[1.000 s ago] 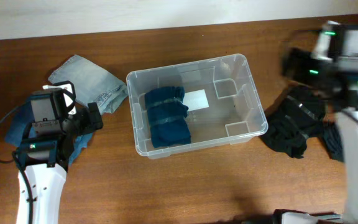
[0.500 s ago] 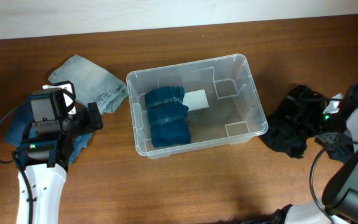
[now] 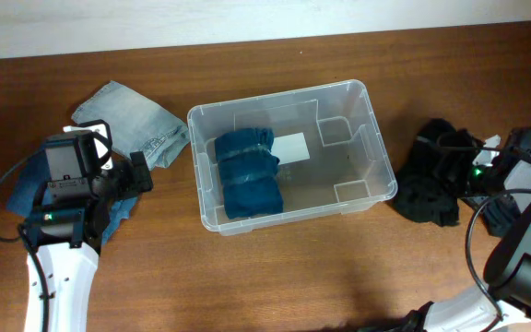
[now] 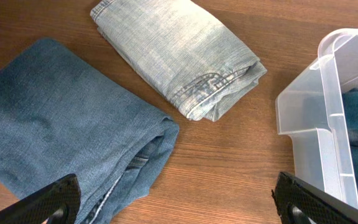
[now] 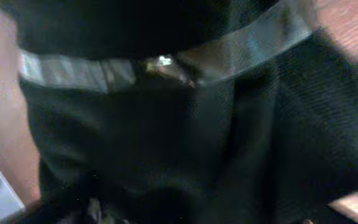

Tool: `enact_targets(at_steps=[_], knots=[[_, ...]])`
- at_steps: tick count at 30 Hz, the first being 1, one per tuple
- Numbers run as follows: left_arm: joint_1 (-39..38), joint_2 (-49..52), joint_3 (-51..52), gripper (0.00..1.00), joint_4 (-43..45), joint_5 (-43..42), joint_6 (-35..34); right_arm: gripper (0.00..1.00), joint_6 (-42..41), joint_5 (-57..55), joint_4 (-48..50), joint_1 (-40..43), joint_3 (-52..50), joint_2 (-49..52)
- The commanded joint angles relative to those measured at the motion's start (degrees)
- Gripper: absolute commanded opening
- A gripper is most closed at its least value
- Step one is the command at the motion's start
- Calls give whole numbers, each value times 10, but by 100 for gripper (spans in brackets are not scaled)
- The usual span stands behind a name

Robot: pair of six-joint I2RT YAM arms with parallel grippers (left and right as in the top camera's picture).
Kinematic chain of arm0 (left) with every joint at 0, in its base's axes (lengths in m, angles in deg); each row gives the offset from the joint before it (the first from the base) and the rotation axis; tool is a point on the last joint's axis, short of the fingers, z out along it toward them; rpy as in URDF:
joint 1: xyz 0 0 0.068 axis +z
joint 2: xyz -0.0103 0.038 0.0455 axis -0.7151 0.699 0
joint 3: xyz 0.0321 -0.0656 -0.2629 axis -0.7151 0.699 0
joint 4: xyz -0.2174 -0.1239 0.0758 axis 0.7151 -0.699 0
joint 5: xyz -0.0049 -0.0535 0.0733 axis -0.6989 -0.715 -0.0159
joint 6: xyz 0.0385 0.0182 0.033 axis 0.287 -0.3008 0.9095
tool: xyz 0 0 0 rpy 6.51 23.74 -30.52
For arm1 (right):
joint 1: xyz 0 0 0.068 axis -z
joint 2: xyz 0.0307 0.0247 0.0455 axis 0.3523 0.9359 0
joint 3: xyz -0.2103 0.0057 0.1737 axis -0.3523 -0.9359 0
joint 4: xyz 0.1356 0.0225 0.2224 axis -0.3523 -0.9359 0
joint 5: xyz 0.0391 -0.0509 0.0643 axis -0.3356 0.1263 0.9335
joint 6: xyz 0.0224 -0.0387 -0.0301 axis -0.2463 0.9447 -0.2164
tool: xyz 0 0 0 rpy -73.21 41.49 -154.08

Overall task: Pack container
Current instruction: 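Grasp the black cloth bundle with the right gripper, then place the black bundle in the bin beside the teal one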

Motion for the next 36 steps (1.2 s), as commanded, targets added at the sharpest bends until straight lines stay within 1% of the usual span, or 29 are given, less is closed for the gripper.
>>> enact_targets(at_steps=[1, 2, 3, 4, 10, 14, 19, 22, 24, 26, 29, 33, 36], knots=[[2, -1, -10, 99, 0, 6, 9, 55, -1, 48, -5, -1, -26, 46], [2, -1, -10, 100, 0, 6, 9, 46, -1, 53, -2, -1, -26, 45], [2, -1, -10, 99, 0, 6, 9, 45, -1, 56, -1, -1, -26, 44], [2, -1, -10, 99, 0, 6, 9, 36, -1, 63, 1, -1, -25, 42], [2, -1, -10, 99, 0, 6, 9, 4, 19, 141, -4, -1, 3, 11], [2, -1, -10, 99, 0, 7, 9, 4, 19, 187, -21, -1, 42, -43], [2, -1, -10, 99, 0, 6, 9, 4, 40, 188, -61, -10, 100, -139], [2, -1, -10, 99, 0, 6, 9, 4, 57, 181, -82, -33, 136, -215], [2, -1, -10, 100, 0, 6, 9, 4, 62, 176, -93, -54, 150, -248], [2, -1, -10, 99, 0, 7, 9, 4, 64, 173, -97, -87, 154, -279], [2, -1, -10, 99, 0, 6, 9, 4, 84, 173, -113, -148, 154, -298], [2, -1, -10, 99, 0, 6, 9, 4, 119, 167, -147, -264, 154, -278], [2, -1, -10, 99, 0, 6, 9, 4, 119, 129, -149, -330, 154, -245]])
